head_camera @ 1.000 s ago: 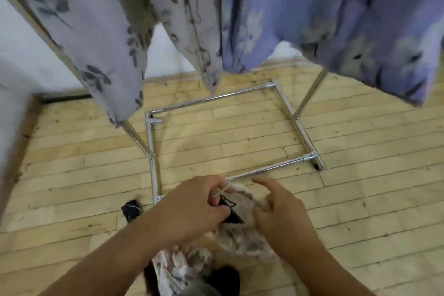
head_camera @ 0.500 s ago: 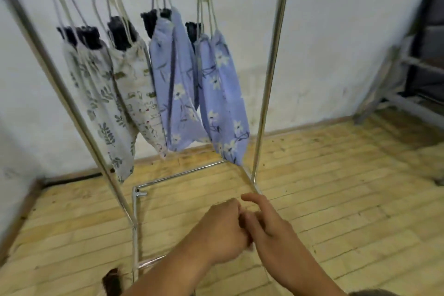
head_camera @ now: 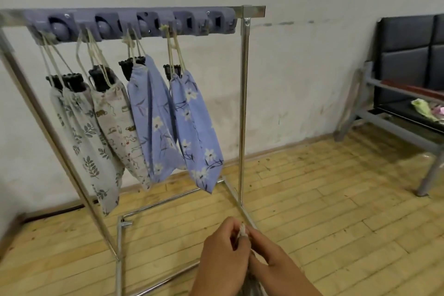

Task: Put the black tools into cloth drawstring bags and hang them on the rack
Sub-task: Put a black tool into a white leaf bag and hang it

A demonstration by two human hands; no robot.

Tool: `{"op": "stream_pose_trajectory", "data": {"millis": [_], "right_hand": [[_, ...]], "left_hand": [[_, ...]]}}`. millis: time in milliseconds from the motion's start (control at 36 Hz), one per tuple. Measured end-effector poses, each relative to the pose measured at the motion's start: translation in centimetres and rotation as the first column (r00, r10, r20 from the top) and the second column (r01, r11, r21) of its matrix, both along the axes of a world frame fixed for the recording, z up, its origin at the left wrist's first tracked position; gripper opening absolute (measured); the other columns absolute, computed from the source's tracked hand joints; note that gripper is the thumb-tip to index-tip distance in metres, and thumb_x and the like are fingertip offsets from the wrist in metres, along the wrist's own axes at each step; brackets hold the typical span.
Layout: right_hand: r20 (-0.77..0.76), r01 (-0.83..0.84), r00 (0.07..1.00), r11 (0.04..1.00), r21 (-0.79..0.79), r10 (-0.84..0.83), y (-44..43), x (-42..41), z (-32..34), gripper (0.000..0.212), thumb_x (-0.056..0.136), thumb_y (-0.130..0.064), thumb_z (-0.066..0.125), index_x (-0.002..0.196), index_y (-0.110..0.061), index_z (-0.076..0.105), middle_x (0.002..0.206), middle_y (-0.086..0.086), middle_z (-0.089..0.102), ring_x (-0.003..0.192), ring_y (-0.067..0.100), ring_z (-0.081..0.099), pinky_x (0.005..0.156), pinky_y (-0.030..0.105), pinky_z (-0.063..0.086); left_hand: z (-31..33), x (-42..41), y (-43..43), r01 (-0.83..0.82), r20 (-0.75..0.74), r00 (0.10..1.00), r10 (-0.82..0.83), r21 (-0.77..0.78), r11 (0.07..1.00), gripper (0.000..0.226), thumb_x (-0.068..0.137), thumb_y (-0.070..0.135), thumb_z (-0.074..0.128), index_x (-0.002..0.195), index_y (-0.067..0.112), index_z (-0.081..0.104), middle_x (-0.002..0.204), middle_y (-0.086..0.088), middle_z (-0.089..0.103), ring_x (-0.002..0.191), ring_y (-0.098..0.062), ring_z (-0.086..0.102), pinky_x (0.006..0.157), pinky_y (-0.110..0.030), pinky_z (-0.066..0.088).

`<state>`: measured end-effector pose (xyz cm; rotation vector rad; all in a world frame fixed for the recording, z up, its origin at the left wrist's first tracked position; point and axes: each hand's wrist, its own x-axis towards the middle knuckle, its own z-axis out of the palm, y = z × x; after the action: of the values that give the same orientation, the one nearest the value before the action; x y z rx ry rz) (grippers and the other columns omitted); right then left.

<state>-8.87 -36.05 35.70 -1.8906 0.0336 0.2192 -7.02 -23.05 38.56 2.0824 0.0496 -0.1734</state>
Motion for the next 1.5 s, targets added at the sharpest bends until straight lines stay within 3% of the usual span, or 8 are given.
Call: {"op": "stream_pose_trajectory", "data": {"millis": [222, 444, 528, 583, 722, 833, 1306, 1500], "right_hand": [[-0.142, -0.176, 0.976, 0.98, -0.091, 0.162, -0.3, 2.0, 0.2, 0.04, 0.099, -0.027, 0.057, 0.138, -0.031, 0.052, 0.12, -0.015, 0.065, 0.098, -0.014, 0.063, 0.09, 0.008, 0.049], [0.143, 0.089, 0.988, 0.983, -0.161, -0.066, 2.1, 3.1, 0.7, 0.031, 0.074, -0.076, 0.067, 0.09, -0.049, 0.064, 0.091, -0.02, 0.06, 0.076, -0.007, 0.057, 0.073, 0.016, 0.047], [0.042, -0.02, 0.999, 0.973, -0.232, 0.031, 1.6, 3.3, 4.1, 0.048, 0.091, -0.043, 0.067, 0.076, -0.084, 0.047, 0.094, -0.013, 0.051, 0.079, -0.008, 0.053, 0.077, 0.009, 0.044], [0.029, -0.036, 0.999, 0.985, -0.171, 0.042, 1.1, 3.4, 6.3, 0.021, 0.083, -0.045, 0.074, 0.081, -0.063, 0.065, 0.109, -0.014, 0.051, 0.092, -0.009, 0.055, 0.082, 0.006, 0.045], [0.068, -0.139, 0.989, 0.987, 0.084, 0.134, -1.1, 4.9, 9.0, 0.055, 0.087, -0.026, 0.076, 0.132, -0.05, 0.056, 0.137, -0.019, 0.065, 0.128, 0.002, 0.059, 0.111, 0.028, 0.046], [0.101, -0.218, 0.973, 0.969, 0.117, 0.206, -1.0, 5.4, 11.6, 0.041, 0.098, -0.001, 0.058, 0.118, -0.034, 0.073, 0.114, 0.005, 0.077, 0.099, 0.003, 0.071, 0.085, 0.013, 0.05], [0.22, -0.025, 0.975, 0.952, 0.304, -0.044, 0.1, 10.1, 16.8, 0.02, 0.086, -0.026, 0.083, 0.093, -0.009, 0.074, 0.093, 0.002, 0.08, 0.09, 0.018, 0.074, 0.077, 0.024, 0.055], [0.437, 0.074, 0.879, 0.96, 0.27, -0.19, 0.2, 16.4, 23.5, 0.021, 0.096, -0.031, 0.067, 0.093, -0.014, 0.078, 0.086, 0.005, 0.079, 0.082, 0.019, 0.076, 0.072, 0.03, 0.058]], "left_hand": [[3.1, 0.7, 1.0, 0.18, -0.028, 0.983, -0.181, -0.037, 0.983, 0.009, 0.089, 0.029, 0.066, 0.088, 0.033, 0.074, 0.083, 0.004, 0.077, 0.078, -0.011, 0.072, 0.083, -0.032, 0.06], [7.5, 2.1, 2.2, 0.124, -0.033, 0.991, -0.128, -0.119, 0.985, 0.025, 0.083, 0.006, 0.065, 0.063, 0.022, 0.066, 0.08, 0.0, 0.079, 0.069, -0.013, 0.068, 0.073, -0.031, 0.055], [8.9, 2.6, 2.3, 0.182, -0.051, 0.981, -0.189, -0.108, 0.977, 0.016, 0.085, 0.016, 0.063, 0.07, 0.018, 0.062, 0.076, -0.001, 0.074, 0.069, -0.016, 0.06, 0.071, -0.032, 0.047], [10.1, 3.3, 2.5, 0.211, -0.067, 0.973, -0.221, -0.133, 0.968, 0.016, 0.087, 0.016, 0.063, 0.073, 0.019, 0.057, 0.066, 0.001, 0.057, 0.063, -0.015, 0.047, 0.069, -0.029, 0.038], [14.6, 5.1, 2.5, 0.349, -0.074, 0.926, -0.369, -0.197, 0.916, 0.015, 0.085, 0.008, 0.061, 0.079, 0.019, 0.053, 0.056, 0.011, 0.044, 0.052, -0.009, 0.038, 0.06, -0.025, 0.031], [17.2, 5.5, 1.4, 0.339, -0.006, 0.938, -0.347, -0.188, 0.922, 0.011, 0.073, 0.019, 0.06, 0.083, 0.019, 0.057, 0.064, 0.006, 0.047, 0.057, -0.013, 0.039, 0.067, -0.031, 0.032], [22.1, 10.2, 4.2, 0.327, 0.143, 0.939, -0.313, -0.086, 0.941, 0.02, 0.101, 0.014, 0.061, 0.109, 0.031, 0.066, 0.057, 0.013, 0.056, 0.059, -0.022, 0.039, 0.06, -0.029, 0.04], [29.3, 16.4, 3.0, 0.31, 0.316, 0.89, -0.328, 0.108, 0.945, 0.02, 0.097, 0.016, 0.063, 0.102, 0.032, 0.074, 0.09, 0.003, 0.074, 0.073, -0.009, 0.067, 0.086, -0.041, 0.061]]}}
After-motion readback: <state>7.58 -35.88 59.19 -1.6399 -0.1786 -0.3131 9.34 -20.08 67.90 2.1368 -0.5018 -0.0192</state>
